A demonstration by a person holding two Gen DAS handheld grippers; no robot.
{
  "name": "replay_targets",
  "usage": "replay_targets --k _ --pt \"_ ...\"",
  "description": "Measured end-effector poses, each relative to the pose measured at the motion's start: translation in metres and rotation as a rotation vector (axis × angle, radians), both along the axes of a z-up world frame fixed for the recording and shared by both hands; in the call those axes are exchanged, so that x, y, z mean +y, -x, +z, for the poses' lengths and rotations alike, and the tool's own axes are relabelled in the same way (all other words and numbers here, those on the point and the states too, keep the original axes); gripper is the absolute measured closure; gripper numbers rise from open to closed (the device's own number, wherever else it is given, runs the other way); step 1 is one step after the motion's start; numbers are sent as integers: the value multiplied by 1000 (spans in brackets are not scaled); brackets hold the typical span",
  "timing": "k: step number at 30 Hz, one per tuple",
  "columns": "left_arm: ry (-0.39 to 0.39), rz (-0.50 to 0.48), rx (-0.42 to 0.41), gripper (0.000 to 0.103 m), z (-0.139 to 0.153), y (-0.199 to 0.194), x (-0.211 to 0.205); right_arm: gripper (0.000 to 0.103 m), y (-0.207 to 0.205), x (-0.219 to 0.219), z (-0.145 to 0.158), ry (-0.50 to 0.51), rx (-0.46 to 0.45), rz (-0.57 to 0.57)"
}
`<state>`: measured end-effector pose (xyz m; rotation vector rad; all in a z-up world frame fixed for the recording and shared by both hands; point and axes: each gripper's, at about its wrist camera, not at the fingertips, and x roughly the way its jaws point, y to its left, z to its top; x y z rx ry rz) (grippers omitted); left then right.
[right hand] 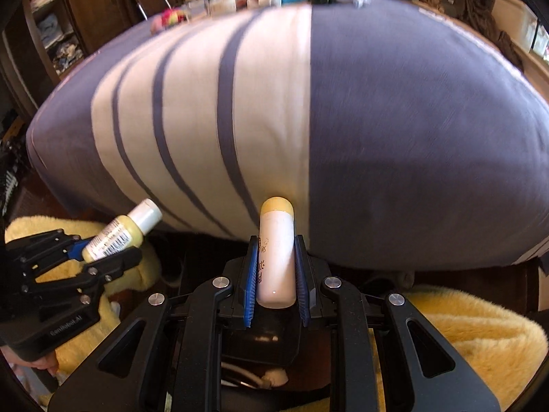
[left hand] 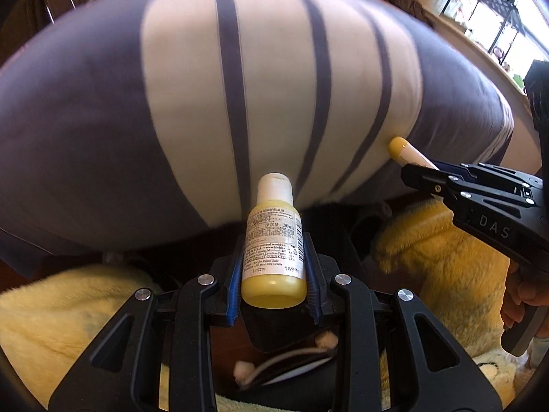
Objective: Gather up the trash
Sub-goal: 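Carry the bottle and tube down past the bed edge toward the black bin, then open both grippers to drop the bottle and tube into the black bin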
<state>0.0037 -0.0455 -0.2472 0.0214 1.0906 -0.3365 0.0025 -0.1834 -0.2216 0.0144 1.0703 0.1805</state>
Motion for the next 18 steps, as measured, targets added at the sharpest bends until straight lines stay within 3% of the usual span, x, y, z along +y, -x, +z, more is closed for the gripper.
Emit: replay_targets --k 10,18 --pt "33 -40 220 74 -68 -7 -11 82 -13 8 -69 -84 205 19" --pt "30 -45 316 74 -93 -8 -13 80 -20 15 -88 -62 252 17"
